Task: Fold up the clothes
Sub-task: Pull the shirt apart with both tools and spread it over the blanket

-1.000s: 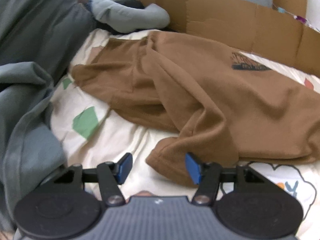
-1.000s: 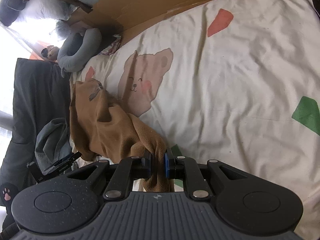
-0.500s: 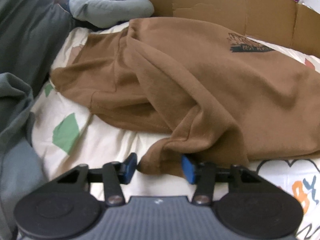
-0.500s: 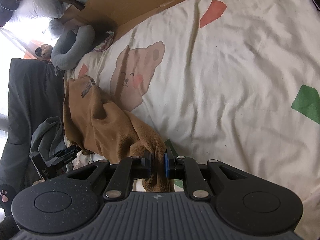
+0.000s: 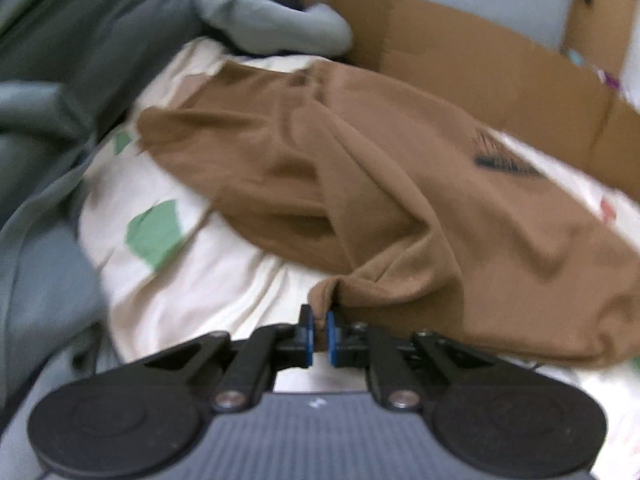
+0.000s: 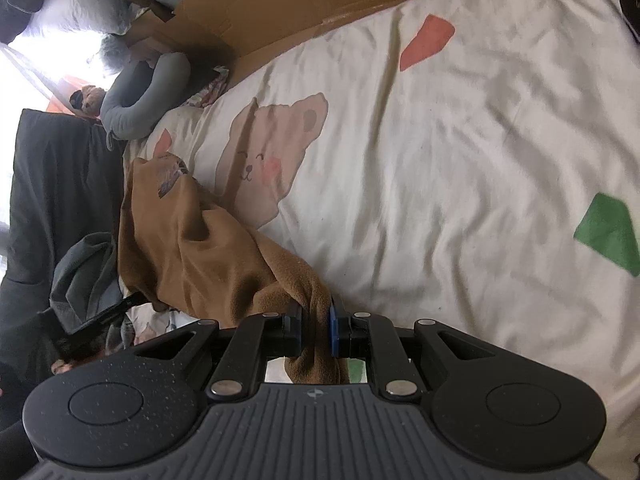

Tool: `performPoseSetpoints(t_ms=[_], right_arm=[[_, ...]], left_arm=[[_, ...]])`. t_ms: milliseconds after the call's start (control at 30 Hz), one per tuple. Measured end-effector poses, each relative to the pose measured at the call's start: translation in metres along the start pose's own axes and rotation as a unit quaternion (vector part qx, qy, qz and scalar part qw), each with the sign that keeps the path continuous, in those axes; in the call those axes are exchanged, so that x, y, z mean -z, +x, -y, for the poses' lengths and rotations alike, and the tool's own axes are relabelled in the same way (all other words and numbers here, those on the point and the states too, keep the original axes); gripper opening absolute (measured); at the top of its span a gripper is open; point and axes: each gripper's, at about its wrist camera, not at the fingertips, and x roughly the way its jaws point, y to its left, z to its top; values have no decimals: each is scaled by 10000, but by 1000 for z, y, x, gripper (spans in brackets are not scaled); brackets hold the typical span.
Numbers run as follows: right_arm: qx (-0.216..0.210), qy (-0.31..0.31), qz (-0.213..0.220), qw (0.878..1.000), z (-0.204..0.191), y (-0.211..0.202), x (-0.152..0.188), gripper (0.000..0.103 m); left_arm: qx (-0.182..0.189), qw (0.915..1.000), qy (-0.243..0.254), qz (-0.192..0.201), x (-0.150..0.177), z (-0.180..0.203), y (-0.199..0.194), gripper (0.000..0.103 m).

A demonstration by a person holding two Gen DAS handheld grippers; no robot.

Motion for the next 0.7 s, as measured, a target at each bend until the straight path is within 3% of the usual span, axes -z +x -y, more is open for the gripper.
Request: performPoseSetpoints(t_ms=[167,467,700], right_arm=[[208,-169,56,9996,-4,-13,8,11],[439,-146,195,9987,10,-43,10,11],[548,-249,266,9978,11,-72,7,11]], left_arm=[[159,9981,-588,0,6,-23,-42,6],[352,9965,-753,-71,15,-27,-112,6],[592,9940,-893,-239,46,-10,-156,6]])
